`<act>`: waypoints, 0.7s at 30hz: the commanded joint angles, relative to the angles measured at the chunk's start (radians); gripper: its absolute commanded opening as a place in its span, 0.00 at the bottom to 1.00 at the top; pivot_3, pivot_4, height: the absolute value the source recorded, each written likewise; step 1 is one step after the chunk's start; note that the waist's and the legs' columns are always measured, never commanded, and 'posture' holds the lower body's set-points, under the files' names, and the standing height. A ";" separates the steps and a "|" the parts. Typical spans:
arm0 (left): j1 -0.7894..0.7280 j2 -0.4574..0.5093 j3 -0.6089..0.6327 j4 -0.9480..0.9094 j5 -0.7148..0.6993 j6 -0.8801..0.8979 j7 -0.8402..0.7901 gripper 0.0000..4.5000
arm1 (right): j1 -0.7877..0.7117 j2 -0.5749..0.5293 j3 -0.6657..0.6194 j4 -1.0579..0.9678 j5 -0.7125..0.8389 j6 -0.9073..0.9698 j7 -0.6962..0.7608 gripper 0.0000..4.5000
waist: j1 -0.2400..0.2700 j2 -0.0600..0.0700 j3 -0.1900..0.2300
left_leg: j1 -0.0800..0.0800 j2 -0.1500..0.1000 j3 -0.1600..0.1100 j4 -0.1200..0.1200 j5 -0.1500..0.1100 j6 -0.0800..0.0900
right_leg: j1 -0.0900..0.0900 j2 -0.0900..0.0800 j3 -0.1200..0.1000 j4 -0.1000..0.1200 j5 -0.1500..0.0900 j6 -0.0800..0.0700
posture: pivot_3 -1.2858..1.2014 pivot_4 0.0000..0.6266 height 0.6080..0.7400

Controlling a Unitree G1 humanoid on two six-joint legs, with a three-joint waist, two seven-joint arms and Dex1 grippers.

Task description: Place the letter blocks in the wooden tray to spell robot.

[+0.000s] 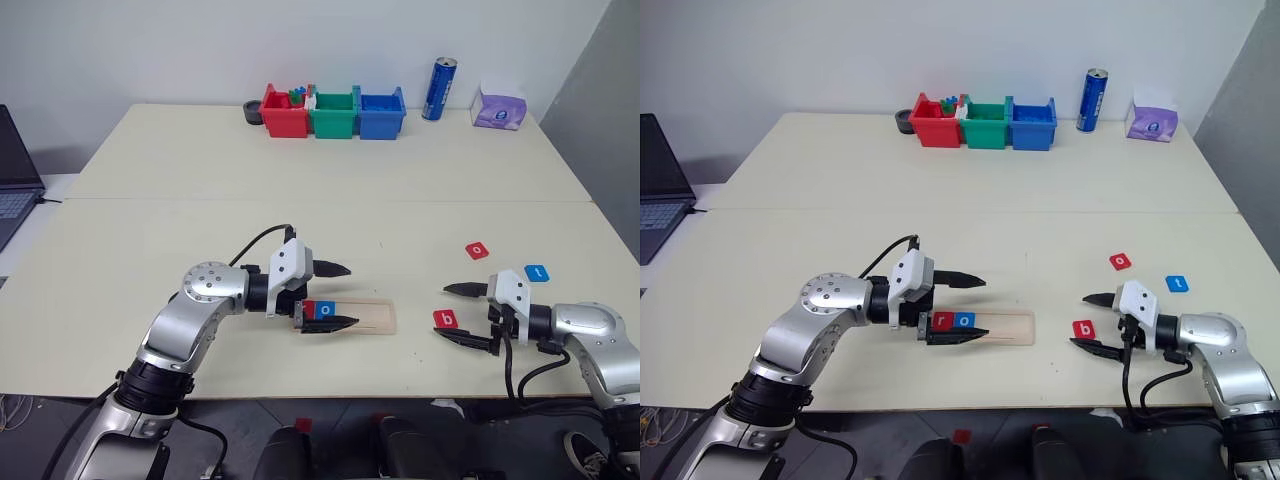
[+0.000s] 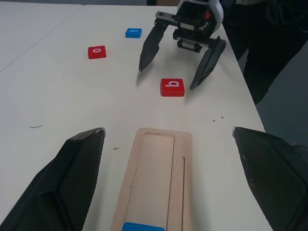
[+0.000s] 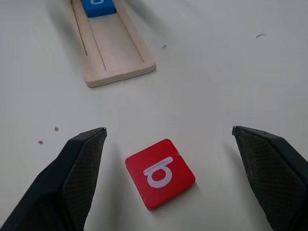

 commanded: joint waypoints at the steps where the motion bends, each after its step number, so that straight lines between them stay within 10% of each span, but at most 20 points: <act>1: -0.015 0.007 0.000 -0.020 -0.003 -0.008 -0.001 1.00 | -0.018 -0.022 0.006 0.022 -0.006 -0.044 0.031 0.99 | 0.000 0.000 0.000 | 0.000 0.000 0.000 0.000 0.000 0.000 | 0.000 0.000 0.000 0.000 0.000 0.000 | 0.52 0.24 1.00; 15: -0.025 0.001 -0.003 -0.006 0.000 -0.013 -0.003 1.00 | -0.043 -0.019 0.050 0.094 -0.037 -0.083 0.046 0.99 | 0.000 0.000 0.000 | 0.000 0.000 0.000 0.001 0.000 0.000 | 0.000 0.000 0.000 0.001 0.000 0.000 | 0.52 0.24 1.00; 21: -0.026 0.001 -0.003 -0.014 -0.002 -0.005 0.000 1.00 | -0.057 -0.015 0.064 0.114 -0.042 -0.097 0.043 0.63 | 0.000 0.000 0.000 | 0.001 0.000 0.000 0.001 0.000 0.000 | 0.001 0.000 0.000 0.001 0.000 0.000 | 0.52 0.24 1.00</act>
